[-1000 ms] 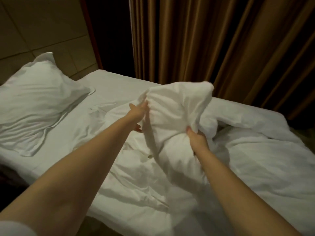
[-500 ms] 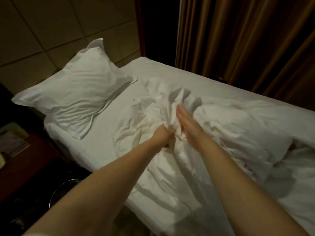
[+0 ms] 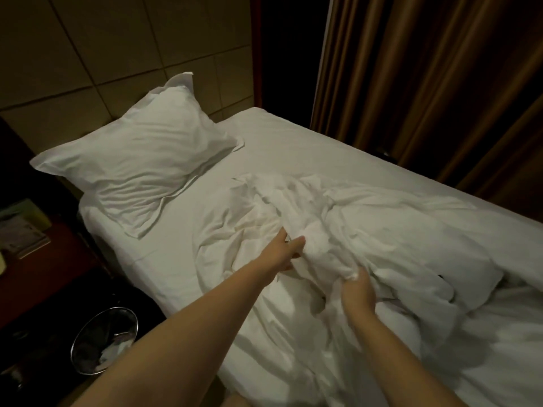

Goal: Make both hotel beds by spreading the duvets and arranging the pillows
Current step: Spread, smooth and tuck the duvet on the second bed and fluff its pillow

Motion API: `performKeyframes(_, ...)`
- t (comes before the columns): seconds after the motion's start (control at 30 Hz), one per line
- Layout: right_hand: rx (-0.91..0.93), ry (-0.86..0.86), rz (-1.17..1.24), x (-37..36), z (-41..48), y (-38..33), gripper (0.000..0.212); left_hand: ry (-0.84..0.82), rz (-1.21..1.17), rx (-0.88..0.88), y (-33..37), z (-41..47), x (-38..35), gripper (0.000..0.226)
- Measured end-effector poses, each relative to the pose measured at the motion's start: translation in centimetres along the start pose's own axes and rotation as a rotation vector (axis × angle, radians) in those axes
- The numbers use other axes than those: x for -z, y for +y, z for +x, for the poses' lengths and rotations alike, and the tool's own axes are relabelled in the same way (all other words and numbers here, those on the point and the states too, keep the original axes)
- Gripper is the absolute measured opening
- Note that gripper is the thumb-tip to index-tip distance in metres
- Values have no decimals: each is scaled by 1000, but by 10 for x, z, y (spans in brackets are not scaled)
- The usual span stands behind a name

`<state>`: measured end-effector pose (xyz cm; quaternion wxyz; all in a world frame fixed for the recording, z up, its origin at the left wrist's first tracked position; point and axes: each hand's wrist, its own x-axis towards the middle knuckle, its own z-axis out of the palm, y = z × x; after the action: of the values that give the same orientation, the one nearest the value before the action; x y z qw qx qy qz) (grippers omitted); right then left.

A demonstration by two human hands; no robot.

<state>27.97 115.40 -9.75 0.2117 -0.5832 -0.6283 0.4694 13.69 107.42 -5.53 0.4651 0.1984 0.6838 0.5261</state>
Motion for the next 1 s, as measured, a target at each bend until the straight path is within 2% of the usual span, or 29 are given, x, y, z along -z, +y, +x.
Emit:
performKeyframes(0.1, -131, 210, 594, 18, 32, -68, 26, -2, 139, 102, -16, 4, 14, 75)
performKeyframes(0.17, -186, 139, 1016, 34, 47, -130, 22, 10, 193, 154, -25, 4, 24, 81)
performKeyframes(0.2, -180, 84, 1144, 41, 54, -159, 21, -3, 230, 167, -29, 5, 27, 82)
performKeyframes(0.27, -69, -43, 1230, 48, 66, -209, 21, -65, 288, 147, -31, 8, 29, 84)
performKeyframes(0.33, 85, -182, 1247, 49, 76, -242, 27, -161, 214, 22, -24, 9, 21, 82)
performKeyframes(0.4, 162, -306, 1142, 45, 79, -254, 37, -221, 165, -70, -16, 11, 8, 74)
performKeyframes(0.43, 169, -389, 1063, 39, 78, -250, 43, -197, 209, -90, -12, 15, 4, 64)
performKeyframes(0.5, 187, -468, 820, 26, 72, -231, 62, -22, 329, -130, -8, 32, 5, 36)
performKeyframes(0.53, 213, -444, 628, 20, 70, -214, 74, 101, 331, -146, -5, 41, 9, 26)
performKeyframes(0.6, 298, -342, 188, 10, 64, -172, 87, 328, 243, -177, 9, 57, 22, 21)
performKeyframes(0.7, 309, -268, -296, -8, 50, -100, 98, 543, 107, -258, 57, 69, 51, 19)
performKeyframes(0.8, 292, -307, -425, -25, 31, -50, 110, 636, -121, -336, 112, 79, 82, 29)
performKeyframes(0.87, 275, -264, -502, -27, 30, -39, 113, 684, -250, -335, 139, 82, 104, 39)
performKeyframes(1.0, 196, -117, -620, -19, 34, -42, 111, 753, -120, -410, 171, 77, 141, 36)
